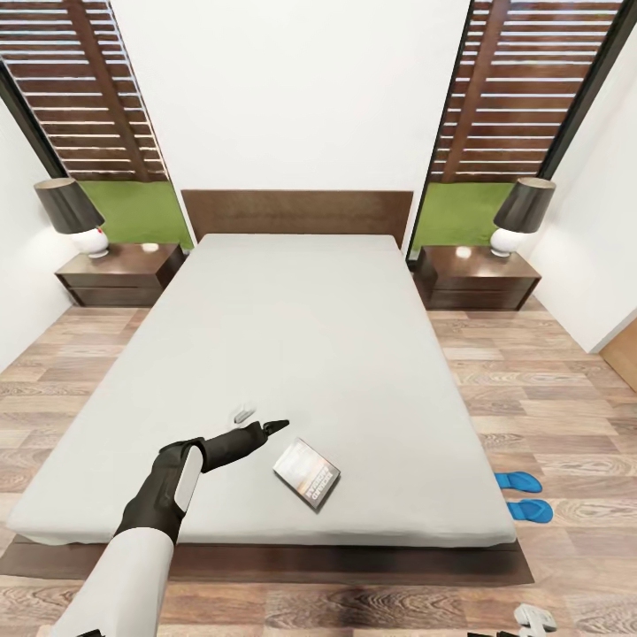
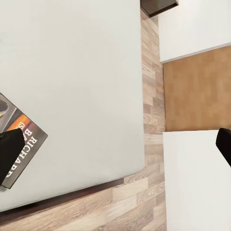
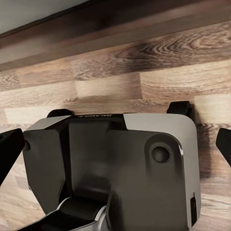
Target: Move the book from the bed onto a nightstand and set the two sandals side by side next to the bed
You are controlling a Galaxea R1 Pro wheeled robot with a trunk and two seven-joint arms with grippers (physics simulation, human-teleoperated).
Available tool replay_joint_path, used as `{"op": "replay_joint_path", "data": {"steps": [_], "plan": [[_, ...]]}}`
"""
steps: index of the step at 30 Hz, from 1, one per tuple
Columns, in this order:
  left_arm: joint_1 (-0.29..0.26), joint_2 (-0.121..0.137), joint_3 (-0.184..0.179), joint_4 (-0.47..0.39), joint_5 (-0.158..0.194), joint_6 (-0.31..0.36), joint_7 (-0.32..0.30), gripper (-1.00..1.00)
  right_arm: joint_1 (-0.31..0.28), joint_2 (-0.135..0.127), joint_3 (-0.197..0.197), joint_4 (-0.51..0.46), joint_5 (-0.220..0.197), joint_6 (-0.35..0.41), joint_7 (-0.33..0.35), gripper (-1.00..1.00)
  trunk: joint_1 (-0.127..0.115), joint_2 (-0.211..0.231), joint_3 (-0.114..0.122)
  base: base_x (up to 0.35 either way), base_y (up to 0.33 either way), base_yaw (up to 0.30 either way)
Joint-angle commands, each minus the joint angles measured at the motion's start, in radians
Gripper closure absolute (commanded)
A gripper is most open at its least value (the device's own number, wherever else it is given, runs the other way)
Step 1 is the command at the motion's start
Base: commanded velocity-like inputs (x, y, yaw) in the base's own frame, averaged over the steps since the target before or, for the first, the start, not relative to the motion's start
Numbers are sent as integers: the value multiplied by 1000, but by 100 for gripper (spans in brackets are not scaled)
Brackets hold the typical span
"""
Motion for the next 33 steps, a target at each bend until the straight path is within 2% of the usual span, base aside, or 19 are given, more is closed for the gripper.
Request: {"op": "replay_joint_path", "data": {"steps": [1, 29, 33], "plan": [[-1, -1, 4, 0, 3, 7, -2, -100, 0, 0, -1, 0, -10, 10, 4, -100, 1, -2, -2, 0, 0, 0], [-1, -1, 5, 0, 3, 7, -4, -100, 0, -5, -5, -2, -11, 15, 8, -100, 1, -2, -39, 0, 0, 0], [-1, -1, 5, 0, 3, 7, -5, -100, -3, -8, -4, -53, -3, 45, 10, -100, 1, -2, -45, 0, 0, 0]]}}
